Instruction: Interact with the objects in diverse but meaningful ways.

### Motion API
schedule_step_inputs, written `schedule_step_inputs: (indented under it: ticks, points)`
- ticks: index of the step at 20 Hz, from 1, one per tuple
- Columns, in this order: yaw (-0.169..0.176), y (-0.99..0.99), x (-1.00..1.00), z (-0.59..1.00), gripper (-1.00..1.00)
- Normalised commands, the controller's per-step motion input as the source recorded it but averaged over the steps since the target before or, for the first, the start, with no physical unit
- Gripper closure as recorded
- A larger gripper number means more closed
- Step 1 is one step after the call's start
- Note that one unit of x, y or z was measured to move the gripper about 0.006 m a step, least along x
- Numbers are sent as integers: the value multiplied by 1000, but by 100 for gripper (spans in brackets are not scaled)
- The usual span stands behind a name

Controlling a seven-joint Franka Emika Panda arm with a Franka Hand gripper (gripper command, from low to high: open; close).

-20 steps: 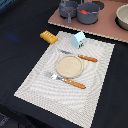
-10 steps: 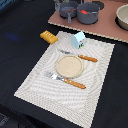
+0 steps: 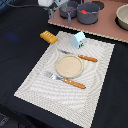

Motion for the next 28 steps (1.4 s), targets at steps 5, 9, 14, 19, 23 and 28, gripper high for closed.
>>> schedule_step_inputs:
  ticks: [5,9,14,19,23,28]
  points:
    - [-61,-124,-221,-377,-100]
    - [-57,37,-384,-413,-100]
    - [-62,53,-415,-421,-100]
    - [-51,60,-493,-427,-100]
    - [-51,94,-549,-455,-100]
    - [-49,128,-578,-461,-100]
